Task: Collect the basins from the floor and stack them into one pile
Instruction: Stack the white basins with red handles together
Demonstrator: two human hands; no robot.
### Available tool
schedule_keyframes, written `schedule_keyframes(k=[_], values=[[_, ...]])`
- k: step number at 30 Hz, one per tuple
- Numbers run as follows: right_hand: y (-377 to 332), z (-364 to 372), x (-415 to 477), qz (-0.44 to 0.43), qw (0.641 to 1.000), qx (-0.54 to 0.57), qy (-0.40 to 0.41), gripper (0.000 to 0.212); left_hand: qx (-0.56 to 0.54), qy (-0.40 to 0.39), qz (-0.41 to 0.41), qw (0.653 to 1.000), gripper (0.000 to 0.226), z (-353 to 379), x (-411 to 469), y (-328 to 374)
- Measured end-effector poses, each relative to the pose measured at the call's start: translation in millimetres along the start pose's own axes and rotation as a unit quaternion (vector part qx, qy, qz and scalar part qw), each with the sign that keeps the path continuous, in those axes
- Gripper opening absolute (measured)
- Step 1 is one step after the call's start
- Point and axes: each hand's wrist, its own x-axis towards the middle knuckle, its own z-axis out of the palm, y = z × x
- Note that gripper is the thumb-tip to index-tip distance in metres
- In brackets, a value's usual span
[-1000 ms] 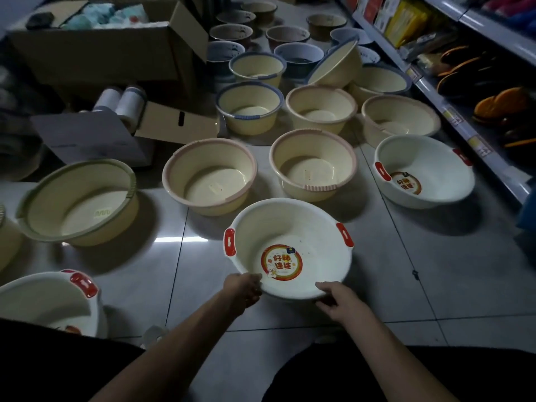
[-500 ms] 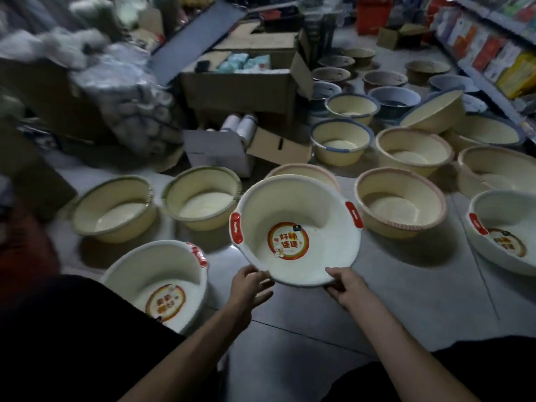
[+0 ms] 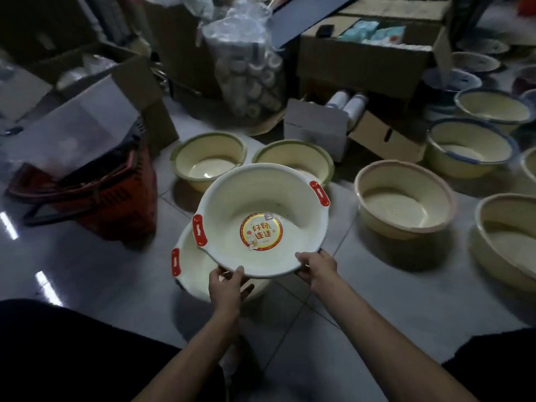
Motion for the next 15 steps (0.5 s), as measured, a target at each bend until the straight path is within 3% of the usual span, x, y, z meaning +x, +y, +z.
schedule_keyframes(k=[3,7,15], values=[[19,32,-1,0.014,0.999,-0.034,-0.02,0.035,-0.027,0.043,-0.008,0.999,0.046,-24,21,-1],[40,60,5,0.025,0.996,-0.072,-0.039,0.037,-0.03,0.092,-0.012,0.995,0.064,-42,43,-6],[78,68,32,0.042,0.985,-0.159,-0.042,0.038,0.018,0.127,-0.047,0.991,0.053,-67,61,-20]])
